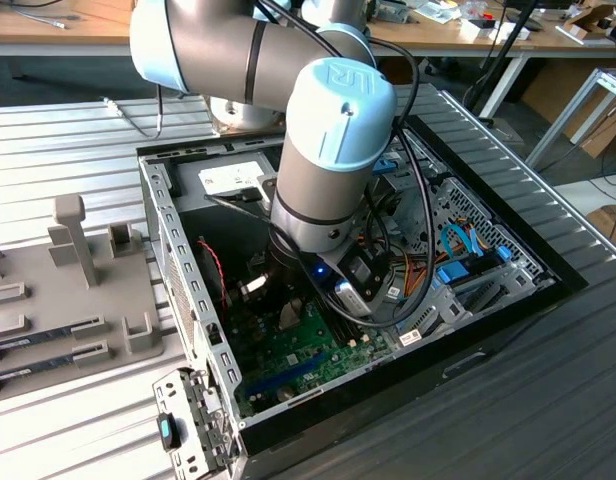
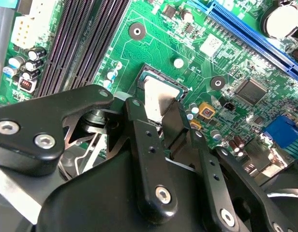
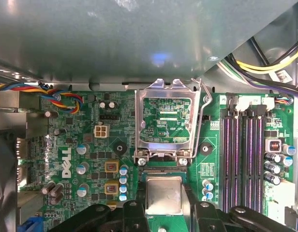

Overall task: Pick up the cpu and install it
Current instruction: 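Place the cpu into insertion slot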

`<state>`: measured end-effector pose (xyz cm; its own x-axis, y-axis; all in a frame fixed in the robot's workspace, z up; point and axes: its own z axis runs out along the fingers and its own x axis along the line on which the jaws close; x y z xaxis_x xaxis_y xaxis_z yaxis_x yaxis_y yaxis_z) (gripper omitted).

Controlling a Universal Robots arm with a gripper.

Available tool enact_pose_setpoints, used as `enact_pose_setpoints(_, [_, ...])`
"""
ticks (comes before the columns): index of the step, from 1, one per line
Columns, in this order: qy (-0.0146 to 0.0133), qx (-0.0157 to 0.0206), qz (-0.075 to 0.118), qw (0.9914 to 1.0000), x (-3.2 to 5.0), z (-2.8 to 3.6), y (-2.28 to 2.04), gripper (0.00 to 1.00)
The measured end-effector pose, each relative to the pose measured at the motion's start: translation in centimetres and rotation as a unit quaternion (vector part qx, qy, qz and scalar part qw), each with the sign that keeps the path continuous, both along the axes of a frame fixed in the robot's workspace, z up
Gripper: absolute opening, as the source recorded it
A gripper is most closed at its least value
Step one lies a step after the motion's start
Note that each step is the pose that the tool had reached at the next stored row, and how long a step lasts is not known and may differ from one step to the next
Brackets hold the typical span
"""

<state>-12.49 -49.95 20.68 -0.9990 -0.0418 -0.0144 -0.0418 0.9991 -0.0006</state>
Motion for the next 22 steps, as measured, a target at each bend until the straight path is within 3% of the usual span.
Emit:
enact_pose_setpoints(10, [0.0008, -0.0002, 0.000, 1.00000, 0.06, -0.53, 0.00, 0.40])
enact_pose_setpoints(22, [0.0007, 0.0000, 0.000, 1.00000, 0.07, -0.58, 0.00, 0.38])
